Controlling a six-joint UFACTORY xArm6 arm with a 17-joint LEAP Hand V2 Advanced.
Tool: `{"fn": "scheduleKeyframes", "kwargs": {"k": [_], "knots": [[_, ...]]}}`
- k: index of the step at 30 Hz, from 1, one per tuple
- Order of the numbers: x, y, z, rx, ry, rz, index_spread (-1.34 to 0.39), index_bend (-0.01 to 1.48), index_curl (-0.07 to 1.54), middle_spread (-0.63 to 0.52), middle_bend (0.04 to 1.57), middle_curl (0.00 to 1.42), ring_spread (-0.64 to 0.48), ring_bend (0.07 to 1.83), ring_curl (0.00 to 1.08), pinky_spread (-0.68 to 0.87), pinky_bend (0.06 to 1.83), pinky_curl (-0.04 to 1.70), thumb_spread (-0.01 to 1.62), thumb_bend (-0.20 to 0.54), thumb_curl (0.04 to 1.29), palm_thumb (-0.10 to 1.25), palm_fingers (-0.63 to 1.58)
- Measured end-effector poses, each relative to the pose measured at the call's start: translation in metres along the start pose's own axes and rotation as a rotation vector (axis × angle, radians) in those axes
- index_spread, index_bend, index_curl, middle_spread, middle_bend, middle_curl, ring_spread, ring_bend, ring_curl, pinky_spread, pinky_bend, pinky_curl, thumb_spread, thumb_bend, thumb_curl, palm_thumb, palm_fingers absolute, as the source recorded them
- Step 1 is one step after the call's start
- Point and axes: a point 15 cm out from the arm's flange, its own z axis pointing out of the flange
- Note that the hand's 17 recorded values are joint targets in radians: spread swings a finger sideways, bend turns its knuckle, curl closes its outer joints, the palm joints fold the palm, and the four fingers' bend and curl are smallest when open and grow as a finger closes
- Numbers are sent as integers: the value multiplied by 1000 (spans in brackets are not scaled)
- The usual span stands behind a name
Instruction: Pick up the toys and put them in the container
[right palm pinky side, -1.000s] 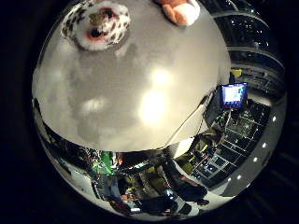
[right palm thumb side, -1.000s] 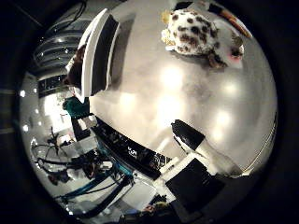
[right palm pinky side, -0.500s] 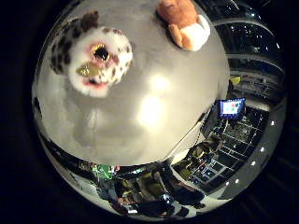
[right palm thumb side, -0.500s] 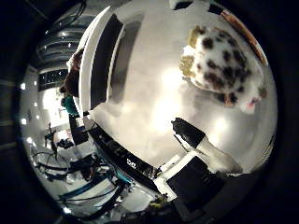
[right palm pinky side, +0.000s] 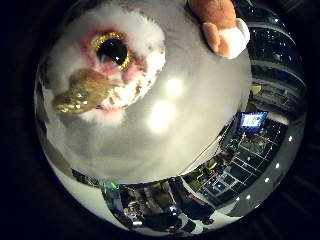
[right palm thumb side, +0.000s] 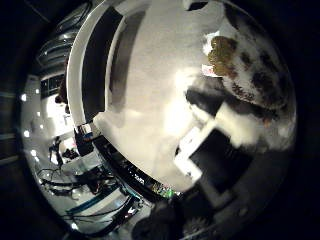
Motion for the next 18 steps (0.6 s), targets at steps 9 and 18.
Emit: {"fn": "scheduleKeyframes", "kwargs": {"k": [9,18], "knots": [[24,3,-13,41,16,15,-349,800,546,-156,949,600,-196,1086,517,-281,1013,504,954,-23,398,856,1482],[53,13,-91,160,71,57,-217,1125,674,-101,1244,661,-167,1355,605,-204,1256,727,942,-22,433,881,1246]]}}
